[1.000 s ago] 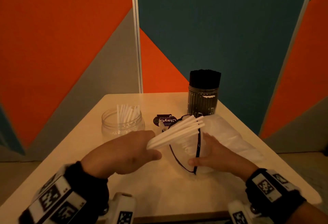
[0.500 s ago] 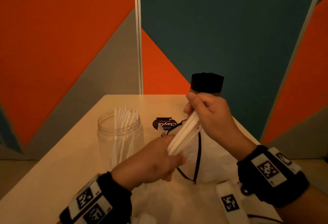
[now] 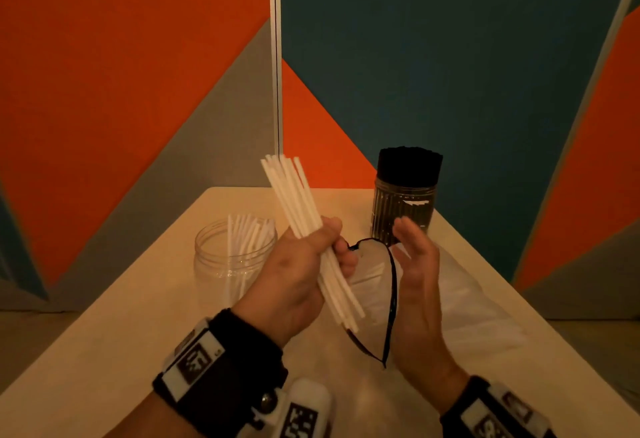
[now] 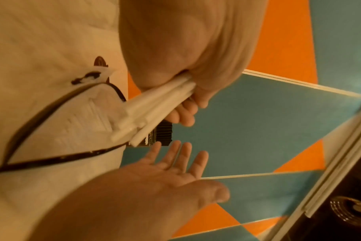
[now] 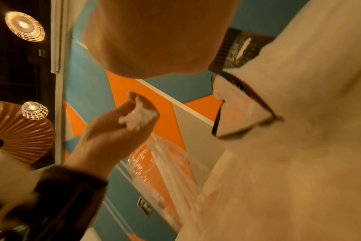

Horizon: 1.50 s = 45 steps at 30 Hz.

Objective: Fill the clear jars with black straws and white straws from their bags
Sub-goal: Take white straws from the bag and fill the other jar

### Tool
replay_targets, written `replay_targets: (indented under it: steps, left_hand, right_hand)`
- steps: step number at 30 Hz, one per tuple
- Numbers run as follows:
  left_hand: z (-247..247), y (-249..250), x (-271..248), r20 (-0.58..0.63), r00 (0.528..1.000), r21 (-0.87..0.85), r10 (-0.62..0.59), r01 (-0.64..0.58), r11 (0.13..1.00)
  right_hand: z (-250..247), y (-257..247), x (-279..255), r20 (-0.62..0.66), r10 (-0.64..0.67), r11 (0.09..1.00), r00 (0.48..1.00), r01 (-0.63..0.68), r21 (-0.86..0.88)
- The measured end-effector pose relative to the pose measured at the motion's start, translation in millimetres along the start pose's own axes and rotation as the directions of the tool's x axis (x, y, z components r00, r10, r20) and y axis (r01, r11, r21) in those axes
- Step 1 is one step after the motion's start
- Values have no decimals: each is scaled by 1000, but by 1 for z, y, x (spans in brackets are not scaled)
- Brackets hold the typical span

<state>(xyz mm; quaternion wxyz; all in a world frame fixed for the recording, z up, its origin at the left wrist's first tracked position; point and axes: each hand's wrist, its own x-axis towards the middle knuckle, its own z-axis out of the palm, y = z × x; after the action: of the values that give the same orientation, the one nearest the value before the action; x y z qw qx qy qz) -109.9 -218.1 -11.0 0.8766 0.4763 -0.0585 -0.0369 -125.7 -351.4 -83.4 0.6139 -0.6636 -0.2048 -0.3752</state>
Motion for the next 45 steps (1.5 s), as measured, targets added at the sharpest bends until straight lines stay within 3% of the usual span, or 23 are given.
replay_targets:
  steps: [4, 8, 11, 16, 19, 22, 26, 27, 29, 31, 36, 41, 45]
  left_hand:
    - [17, -8, 0, -35, 999, -221, 13, -21, 975]
    - [19, -13, -2, -14, 1000, -304, -7, 3, 953]
    - [20, -12, -2, -1, 1000, -328, -4, 3, 945]
    - [16, -1, -4, -29, 997, -227, 65, -70, 971]
    - [1, 24, -1, -59, 976, -101, 208, -213, 972]
    - [-17, 55, 3, -75, 889, 113, 451, -442, 890]
    - [-41, 93, 13, -58, 724, 350, 687, -630, 693]
    - [-47, 98, 16, -57, 696, 397, 716, -642, 656]
    - [-59, 103, 24, -75, 662, 489, 745, -627, 607]
    - [-71, 97, 30, -99, 663, 560, 742, -579, 592]
    - [-98, 78, 34, -121, 778, 612, 617, -431, 664]
    - [-95, 85, 39, -135, 785, 582, 605, -431, 689]
    - [-96, 83, 40, -121, 777, 640, 618, -415, 647]
  right_hand:
    - [26, -13, -14, -92, -45, 997, 995, 51, 59]
    - [34, -25, 0, -226, -14, 996, 974, 32, 79]
    - [39, -29, 5, -269, -25, 994, 963, 53, 97]
    - [44, -25, 7, -247, -8, 995, 969, 32, 94]
    - [39, -18, 12, -138, 8, 997, 990, 2, 72]
    - [44, -13, 16, 140, -37, 989, 989, 57, -138]
    - [66, -13, 17, 557, -46, 879, 830, 298, -372]
    - [71, -14, 18, 599, -46, 849, 800, 347, -398]
    - [81, -17, 21, 614, -44, 825, 788, 376, -423]
    - [84, -17, 23, 589, -47, 825, 807, 364, -432]
    - [87, -12, 21, 578, -37, 825, 815, 352, -443]
    - [81, -9, 19, 613, -29, 829, 790, 362, -427]
    - [65, -5, 19, 604, -25, 834, 797, 350, -427]
